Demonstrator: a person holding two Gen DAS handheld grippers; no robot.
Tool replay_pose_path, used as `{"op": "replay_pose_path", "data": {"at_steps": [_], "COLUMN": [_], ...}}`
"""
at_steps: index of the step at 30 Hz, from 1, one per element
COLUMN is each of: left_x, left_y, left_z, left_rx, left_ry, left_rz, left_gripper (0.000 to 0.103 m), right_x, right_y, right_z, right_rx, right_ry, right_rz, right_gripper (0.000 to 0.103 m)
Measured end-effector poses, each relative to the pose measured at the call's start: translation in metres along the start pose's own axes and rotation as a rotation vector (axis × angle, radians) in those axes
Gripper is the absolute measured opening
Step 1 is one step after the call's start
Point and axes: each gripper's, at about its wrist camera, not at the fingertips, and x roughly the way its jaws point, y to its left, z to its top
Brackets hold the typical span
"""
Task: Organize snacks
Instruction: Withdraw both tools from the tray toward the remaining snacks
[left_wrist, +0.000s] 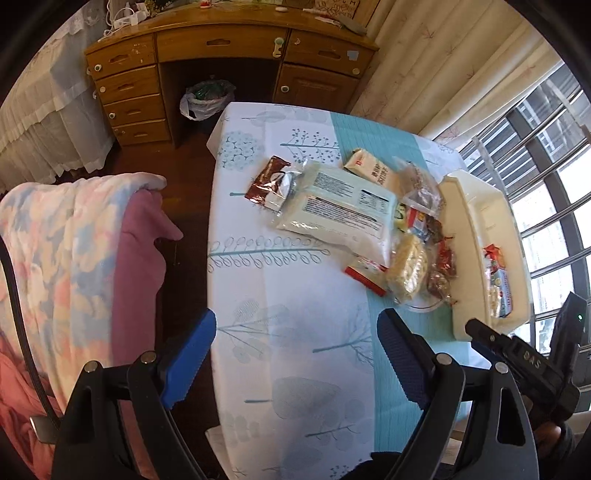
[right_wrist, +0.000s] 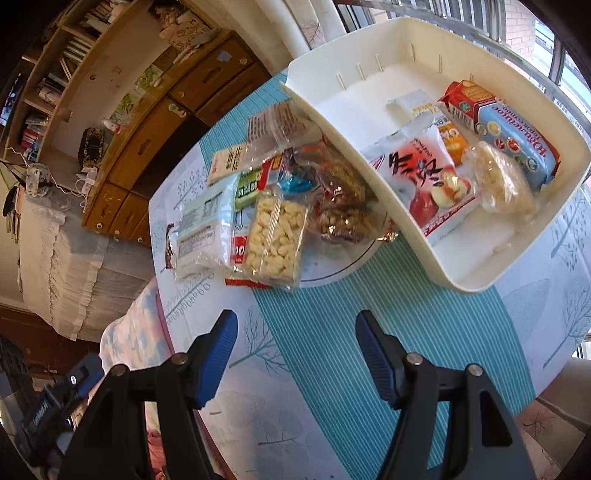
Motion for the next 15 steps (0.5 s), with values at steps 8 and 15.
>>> {"op": "replay_pose_path", "data": {"at_steps": [8, 15], "left_x": [0.038, 0.075], "left_y": [0.005, 0.008], "left_z": [0.049, 0.096], "left_rx": [0.046, 0.078], "left_ry": [0.067, 0.073], "left_rz": [0.087, 0.134], "left_gripper": [0.088, 0.088], "right_x": [0.034, 0.070], "right_y": [0.016, 0.025], "right_z": [0.010, 0.022], "right_rx": [-0.024, -0.034], "right_ry": [0.056, 0.098], "right_rz": [0.022, 0.031], "right_gripper": [0.067, 0.067]}}
